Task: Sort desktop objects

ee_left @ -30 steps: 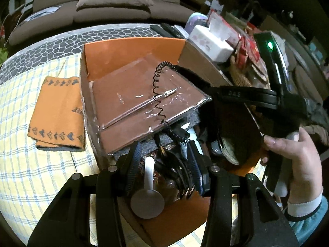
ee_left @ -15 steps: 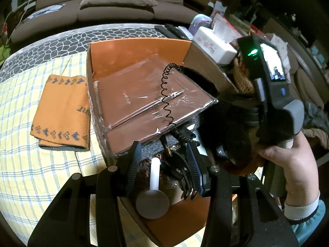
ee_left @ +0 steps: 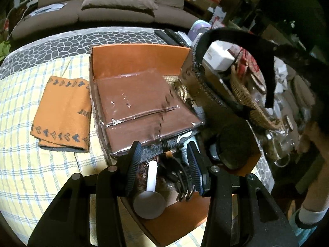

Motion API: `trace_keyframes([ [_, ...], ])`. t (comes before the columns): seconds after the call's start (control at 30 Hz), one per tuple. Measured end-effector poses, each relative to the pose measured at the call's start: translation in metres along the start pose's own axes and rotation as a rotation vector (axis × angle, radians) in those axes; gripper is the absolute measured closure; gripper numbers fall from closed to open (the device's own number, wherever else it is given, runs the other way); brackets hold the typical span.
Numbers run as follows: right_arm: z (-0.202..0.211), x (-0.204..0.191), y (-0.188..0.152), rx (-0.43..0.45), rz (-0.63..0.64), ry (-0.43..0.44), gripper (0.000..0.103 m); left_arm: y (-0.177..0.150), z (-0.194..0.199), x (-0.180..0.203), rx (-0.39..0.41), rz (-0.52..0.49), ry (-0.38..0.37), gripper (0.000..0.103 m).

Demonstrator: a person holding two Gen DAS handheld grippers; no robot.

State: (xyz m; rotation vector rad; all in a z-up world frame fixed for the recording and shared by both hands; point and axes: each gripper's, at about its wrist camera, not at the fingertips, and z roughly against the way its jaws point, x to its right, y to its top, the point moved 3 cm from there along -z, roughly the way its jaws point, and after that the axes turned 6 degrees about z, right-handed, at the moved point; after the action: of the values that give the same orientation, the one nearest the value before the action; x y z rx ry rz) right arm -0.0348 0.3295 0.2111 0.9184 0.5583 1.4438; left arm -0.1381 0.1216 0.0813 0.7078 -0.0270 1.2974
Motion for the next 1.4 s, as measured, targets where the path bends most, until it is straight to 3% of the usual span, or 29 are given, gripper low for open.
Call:
trace_keyframes([
  [0.13,-0.003,-0.002,0.0,-0.019,-0.072,0.137,0.098,0.003,0.002,-0.001,0.005,0.003,-0.005,0.06],
  [0.27,-0.055,-0.017,-0.03,-0.197,-0.165,0.272,0.098,0.003,0.0,-0.005,0.001,0.011,0.005,0.06],
  [0.37,-0.087,-0.022,-0.052,-0.322,-0.149,0.223,0.097,0.004,-0.002,-0.011,-0.003,0.026,0.014,0.06],
  [0.5,-0.11,-0.018,-0.077,-0.448,-0.147,0.18,0.086,0.005,-0.004,-0.015,-0.004,0.037,0.019,0.06],
  [0.7,-0.085,-0.003,-0.063,-0.357,-0.173,0.167,0.056,0.005,-0.006,-0.013,-0.003,0.031,0.023,0.06],
  [0.9,-0.067,-0.01,-0.039,-0.282,-0.136,0.179,0.04,0.007,0.003,-0.007,0.029,0.011,0.02,0.06],
  [1.27,-0.072,-0.042,-0.04,-0.301,-0.05,0.183,0.039,0.012,0.016,-0.007,0.074,-0.008,0.065,0.045],
  [1.4,-0.07,-0.046,-0.04,-0.299,-0.037,0.184,0.034,0.014,0.02,-0.01,0.086,0.001,0.077,0.042],
])
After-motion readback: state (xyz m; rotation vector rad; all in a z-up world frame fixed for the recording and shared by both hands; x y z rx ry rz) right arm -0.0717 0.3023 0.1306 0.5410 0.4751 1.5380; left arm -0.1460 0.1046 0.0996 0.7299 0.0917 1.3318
